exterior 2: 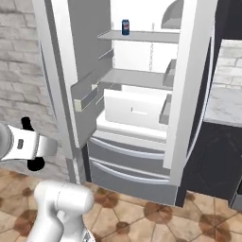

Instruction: Open the fridge, grab two sodas, and place both sodas inside the bowl with ice on the dining counter.

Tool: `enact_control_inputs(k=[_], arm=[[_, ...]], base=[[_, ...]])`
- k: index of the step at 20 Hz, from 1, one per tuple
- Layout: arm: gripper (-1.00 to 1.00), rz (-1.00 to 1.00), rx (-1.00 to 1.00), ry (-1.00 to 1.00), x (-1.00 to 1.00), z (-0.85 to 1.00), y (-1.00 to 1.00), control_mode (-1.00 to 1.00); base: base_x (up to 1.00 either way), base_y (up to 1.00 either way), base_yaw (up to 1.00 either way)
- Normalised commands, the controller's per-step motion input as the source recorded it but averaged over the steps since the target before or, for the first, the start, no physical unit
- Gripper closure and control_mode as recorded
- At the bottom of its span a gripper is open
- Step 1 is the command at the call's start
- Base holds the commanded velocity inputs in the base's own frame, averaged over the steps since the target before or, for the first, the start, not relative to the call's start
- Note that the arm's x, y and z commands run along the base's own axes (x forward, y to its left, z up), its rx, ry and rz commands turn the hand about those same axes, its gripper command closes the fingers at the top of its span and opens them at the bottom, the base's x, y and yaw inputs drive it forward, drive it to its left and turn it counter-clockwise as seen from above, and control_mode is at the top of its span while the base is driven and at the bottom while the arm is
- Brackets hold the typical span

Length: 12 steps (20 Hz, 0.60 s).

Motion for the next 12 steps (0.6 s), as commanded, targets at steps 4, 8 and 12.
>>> enact_control_inputs(k=[4, 8, 12], arm=[[1.00, 0.00, 0.00, 0.00, 0.00, 0.00, 0.00, 1.00], [1.00, 0.00, 0.00, 0.00, 0.00, 0.00, 0.00, 1.00], [1.00, 0.00, 0.00, 0.00, 0.00, 0.00, 0.00, 1.00]], base=[[-0.58, 0.32, 0.31], [-0.44, 0.35, 0.35], [-0.27, 0.38, 0.40]])
